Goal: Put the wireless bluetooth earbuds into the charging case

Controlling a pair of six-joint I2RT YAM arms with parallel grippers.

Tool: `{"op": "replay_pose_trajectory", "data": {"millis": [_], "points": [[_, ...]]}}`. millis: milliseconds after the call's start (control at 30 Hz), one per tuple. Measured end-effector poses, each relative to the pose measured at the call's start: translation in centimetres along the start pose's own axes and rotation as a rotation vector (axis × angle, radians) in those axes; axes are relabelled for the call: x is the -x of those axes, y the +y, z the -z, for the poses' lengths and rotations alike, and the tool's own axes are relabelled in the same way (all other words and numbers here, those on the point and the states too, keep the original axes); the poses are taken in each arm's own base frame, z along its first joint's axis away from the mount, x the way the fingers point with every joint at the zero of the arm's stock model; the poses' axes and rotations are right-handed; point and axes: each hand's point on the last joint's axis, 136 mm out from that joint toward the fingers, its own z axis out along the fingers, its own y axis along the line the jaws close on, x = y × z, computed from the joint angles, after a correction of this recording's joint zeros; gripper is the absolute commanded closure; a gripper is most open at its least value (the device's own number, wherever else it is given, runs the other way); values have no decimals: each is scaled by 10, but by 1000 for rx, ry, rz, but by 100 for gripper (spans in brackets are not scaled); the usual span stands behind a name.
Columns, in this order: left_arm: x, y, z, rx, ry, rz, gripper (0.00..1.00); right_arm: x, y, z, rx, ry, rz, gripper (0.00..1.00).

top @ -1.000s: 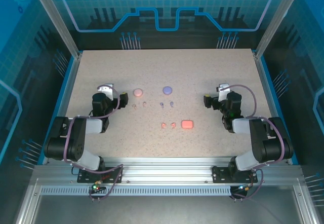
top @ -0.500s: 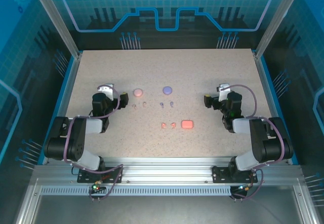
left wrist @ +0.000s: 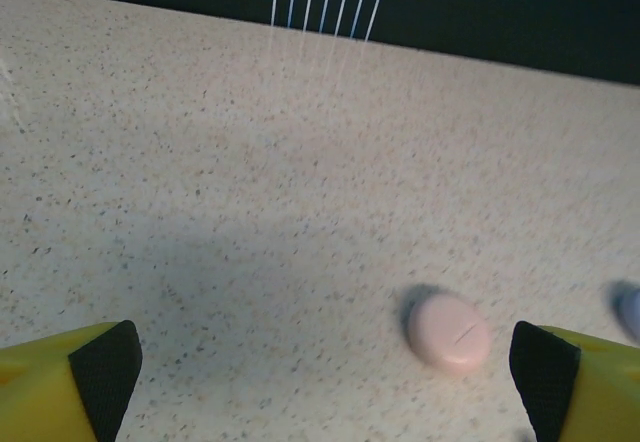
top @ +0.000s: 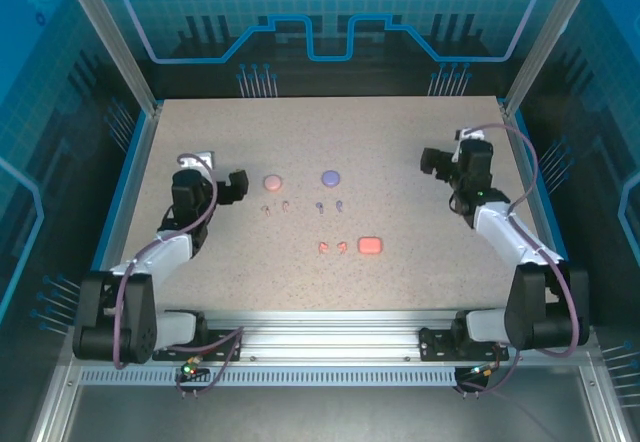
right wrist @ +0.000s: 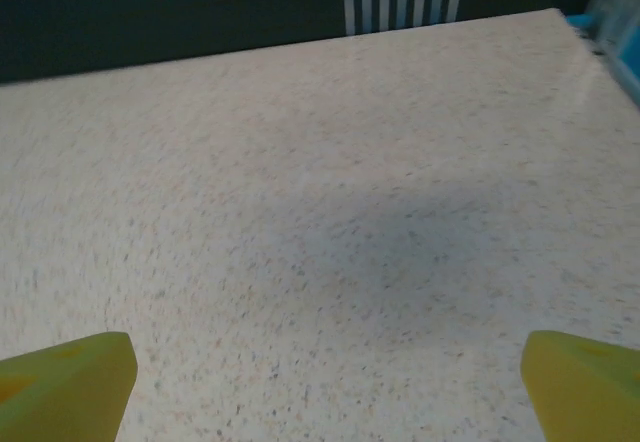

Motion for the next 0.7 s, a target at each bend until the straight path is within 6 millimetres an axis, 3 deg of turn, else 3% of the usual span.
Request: {"op": "replay_pose_trajectory", "data": {"millis": [100, 267, 500, 700], "points": [[21, -8, 8, -17, -8, 74, 1, -4, -1, 2, -21, 96, -57, 0], [29, -31, 15, -73, 27, 151, 1, -65, 25, 8, 5, 370, -40, 4], [-4, -94, 17, -201, 173, 181, 1, -139, 111, 43, 96, 653, 96, 6], [-43, -141, 21, -278, 293, 175, 1, -197, 139, 64, 56, 819, 198, 6]]}}
